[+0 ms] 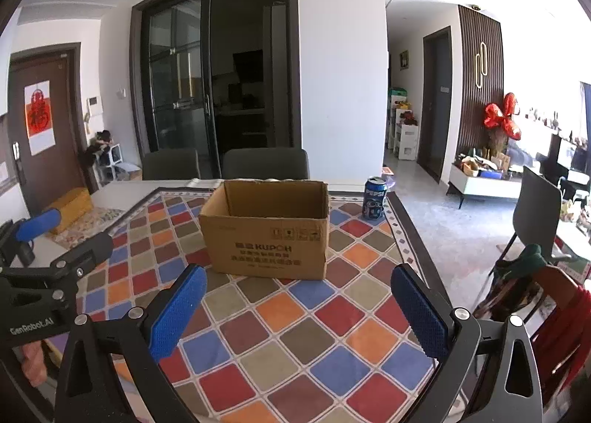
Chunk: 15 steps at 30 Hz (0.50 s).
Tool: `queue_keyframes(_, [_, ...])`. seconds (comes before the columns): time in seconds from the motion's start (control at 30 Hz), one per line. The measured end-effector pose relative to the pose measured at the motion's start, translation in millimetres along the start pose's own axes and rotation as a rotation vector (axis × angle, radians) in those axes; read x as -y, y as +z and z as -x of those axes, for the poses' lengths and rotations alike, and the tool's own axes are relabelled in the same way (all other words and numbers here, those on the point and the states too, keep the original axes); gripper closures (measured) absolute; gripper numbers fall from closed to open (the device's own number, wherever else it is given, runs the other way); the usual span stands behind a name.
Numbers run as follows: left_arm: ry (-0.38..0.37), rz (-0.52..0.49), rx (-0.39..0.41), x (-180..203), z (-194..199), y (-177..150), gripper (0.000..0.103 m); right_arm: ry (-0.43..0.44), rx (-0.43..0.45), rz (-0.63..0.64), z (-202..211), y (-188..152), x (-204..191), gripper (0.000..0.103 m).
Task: Organize snacks
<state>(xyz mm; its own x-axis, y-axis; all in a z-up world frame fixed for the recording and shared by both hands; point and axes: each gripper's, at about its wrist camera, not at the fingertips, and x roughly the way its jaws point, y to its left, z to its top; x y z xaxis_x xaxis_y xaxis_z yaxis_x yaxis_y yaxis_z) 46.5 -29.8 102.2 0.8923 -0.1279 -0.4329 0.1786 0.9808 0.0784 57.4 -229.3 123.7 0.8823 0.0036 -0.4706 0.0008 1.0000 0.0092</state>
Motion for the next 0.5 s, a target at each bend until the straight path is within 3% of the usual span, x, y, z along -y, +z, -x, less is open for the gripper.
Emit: queue_keyframes(0.5, [-0.010, 0.015, 0.001, -0.6, 2.5, 2.2, 0.000, 0.002, 0.008, 0.005, 1.8, -0.3, -1.2, 0.002])
